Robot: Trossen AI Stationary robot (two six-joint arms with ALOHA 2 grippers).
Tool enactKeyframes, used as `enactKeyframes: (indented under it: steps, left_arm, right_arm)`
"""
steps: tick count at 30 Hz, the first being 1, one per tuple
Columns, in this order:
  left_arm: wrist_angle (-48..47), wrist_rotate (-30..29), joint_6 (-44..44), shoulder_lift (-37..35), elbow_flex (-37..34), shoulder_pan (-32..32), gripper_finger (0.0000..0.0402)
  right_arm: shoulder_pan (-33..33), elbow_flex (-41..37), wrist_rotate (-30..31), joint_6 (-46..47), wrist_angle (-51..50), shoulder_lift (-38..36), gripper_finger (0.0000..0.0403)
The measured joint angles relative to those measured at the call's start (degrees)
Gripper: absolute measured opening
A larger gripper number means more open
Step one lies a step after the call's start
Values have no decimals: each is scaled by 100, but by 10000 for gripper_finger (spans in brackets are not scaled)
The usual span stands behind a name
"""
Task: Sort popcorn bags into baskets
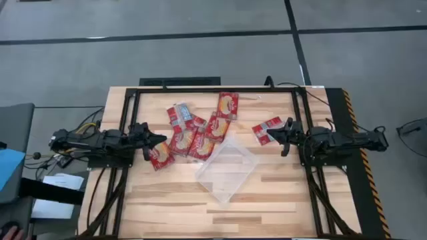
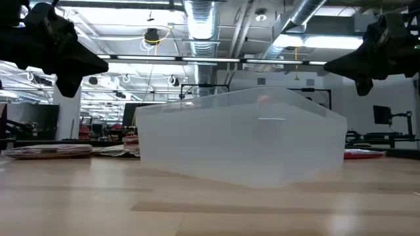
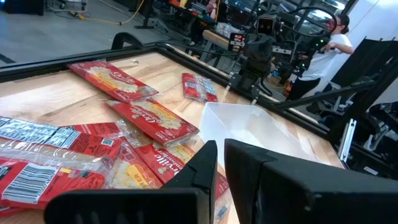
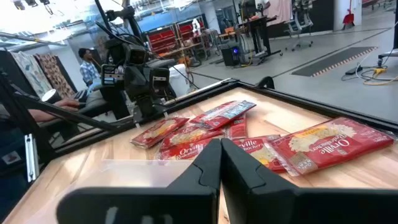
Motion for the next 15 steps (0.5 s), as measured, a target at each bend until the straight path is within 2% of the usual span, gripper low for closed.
enactKeyframes:
  steps: [15]
  left_arm:
    - [1,-1,0,0,0,-1,19]
  right_arm:
    - [-2,0,0,0,0,0,31]
